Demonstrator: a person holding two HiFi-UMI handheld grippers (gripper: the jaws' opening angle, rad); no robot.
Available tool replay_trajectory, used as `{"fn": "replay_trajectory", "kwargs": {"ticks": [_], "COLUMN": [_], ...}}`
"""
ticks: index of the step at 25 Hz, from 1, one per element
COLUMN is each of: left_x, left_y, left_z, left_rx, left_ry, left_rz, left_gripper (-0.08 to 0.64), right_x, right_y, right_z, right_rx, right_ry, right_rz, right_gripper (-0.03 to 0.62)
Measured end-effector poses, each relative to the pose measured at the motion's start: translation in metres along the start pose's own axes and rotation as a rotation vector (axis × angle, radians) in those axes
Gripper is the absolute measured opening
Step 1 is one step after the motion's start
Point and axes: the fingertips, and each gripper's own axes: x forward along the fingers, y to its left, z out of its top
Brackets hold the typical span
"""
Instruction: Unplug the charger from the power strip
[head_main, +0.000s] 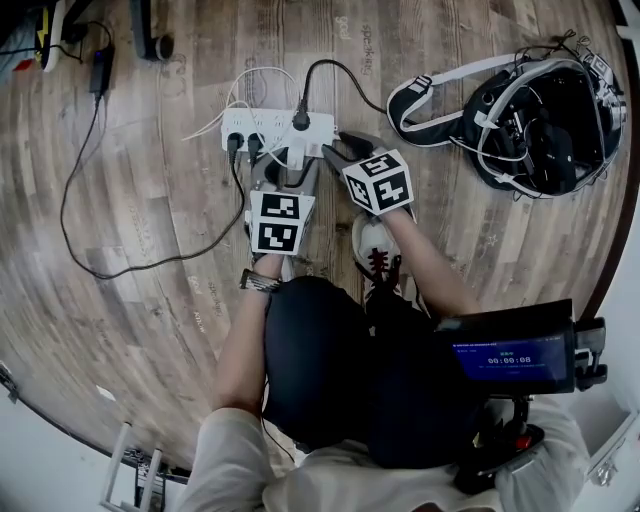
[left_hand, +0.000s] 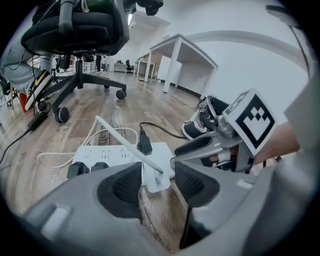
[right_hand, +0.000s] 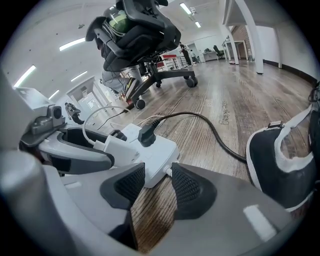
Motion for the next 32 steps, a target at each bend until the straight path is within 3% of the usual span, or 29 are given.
{"fn": "replay_trajectory", "kwargs": {"ticks": [8, 19, 32], "left_x": [0.005, 0.004, 0.002], "left_y": [0.007, 0.011, 0.011], "left_z": [-0.008, -0.006, -0.005], "left_rx": [-0.008, -0.083, -0.059], "left_ry": [0.044, 0.071, 0.084], "left_rz": [0.041, 0.009, 0.044], "left_gripper": [0.178, 0.15, 0.147], "right_x": [0.001, 0.001, 0.001], "right_y": [0.0, 0.0, -0.001], "right_z": [0.0, 0.0, -0.002], "right_rx": [-0.005, -0.017, -0.003], "right_ry": [-0.005, -0.01, -0.014], "right_rz": [0.0, -0.016, -0.018], "right_gripper": [0.17, 0.17, 0.17]}}
